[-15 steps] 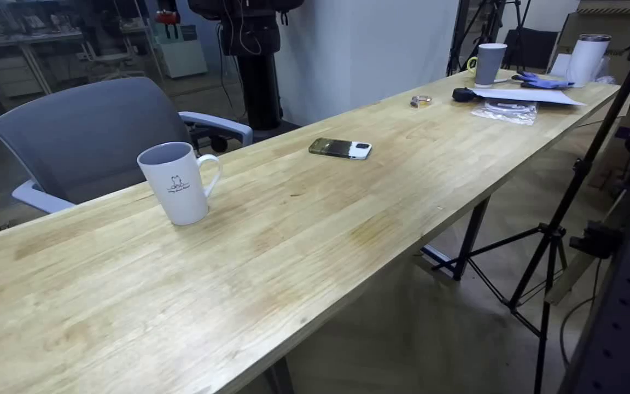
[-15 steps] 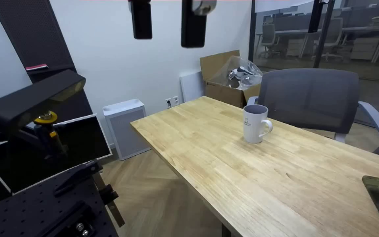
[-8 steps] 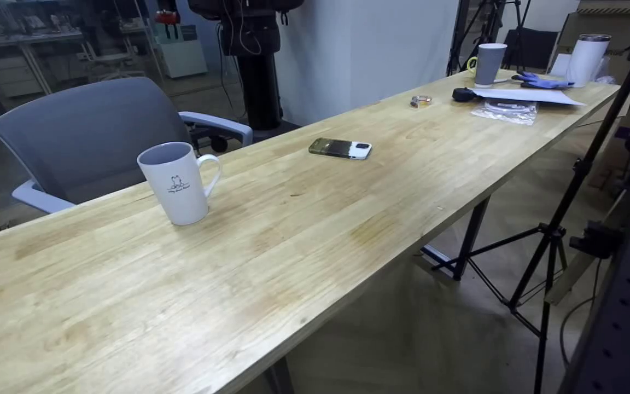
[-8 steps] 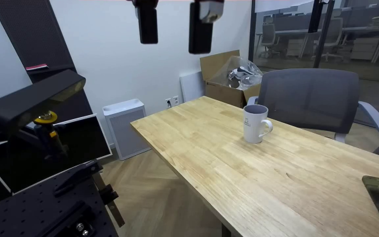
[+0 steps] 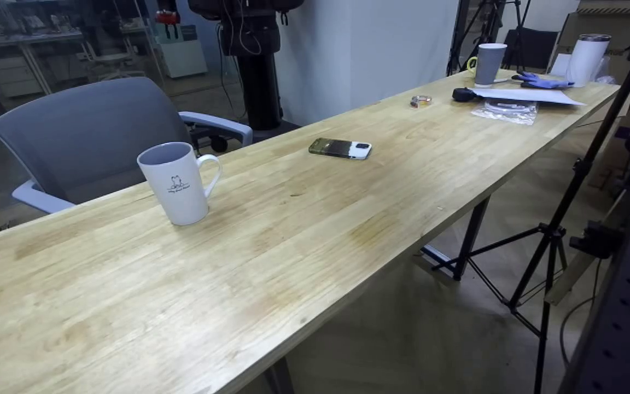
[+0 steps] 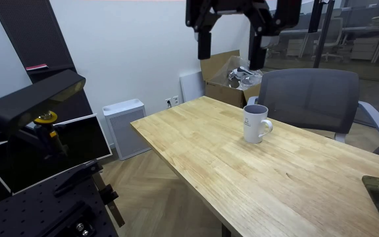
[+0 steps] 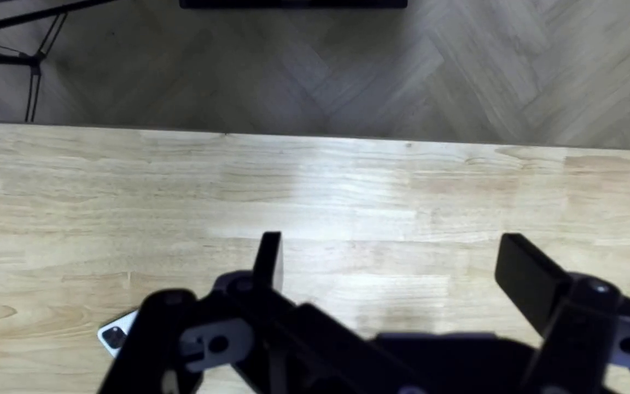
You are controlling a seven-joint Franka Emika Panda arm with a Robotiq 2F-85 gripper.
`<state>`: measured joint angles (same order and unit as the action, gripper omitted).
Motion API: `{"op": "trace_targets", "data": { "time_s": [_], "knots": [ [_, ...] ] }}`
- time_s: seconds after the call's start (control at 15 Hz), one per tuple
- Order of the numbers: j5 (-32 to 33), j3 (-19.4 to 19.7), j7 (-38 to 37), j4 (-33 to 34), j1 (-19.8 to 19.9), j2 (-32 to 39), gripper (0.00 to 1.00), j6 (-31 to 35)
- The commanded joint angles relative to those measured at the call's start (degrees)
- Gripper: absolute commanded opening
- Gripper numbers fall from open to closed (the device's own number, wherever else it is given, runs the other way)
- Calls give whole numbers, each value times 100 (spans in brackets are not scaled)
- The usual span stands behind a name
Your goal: Move the mug backwards
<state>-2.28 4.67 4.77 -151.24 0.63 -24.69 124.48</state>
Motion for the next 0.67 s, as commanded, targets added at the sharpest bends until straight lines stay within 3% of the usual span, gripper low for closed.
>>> {"op": "trace_targets", "data": {
  "time_s": [0.0, 0.6],
  "knots": [
    [-94, -163, -221, 1086, -47, 1264, 100, 129],
    [203, -513, -892, 3710, -144, 3567, 100, -132]
  ]
}}
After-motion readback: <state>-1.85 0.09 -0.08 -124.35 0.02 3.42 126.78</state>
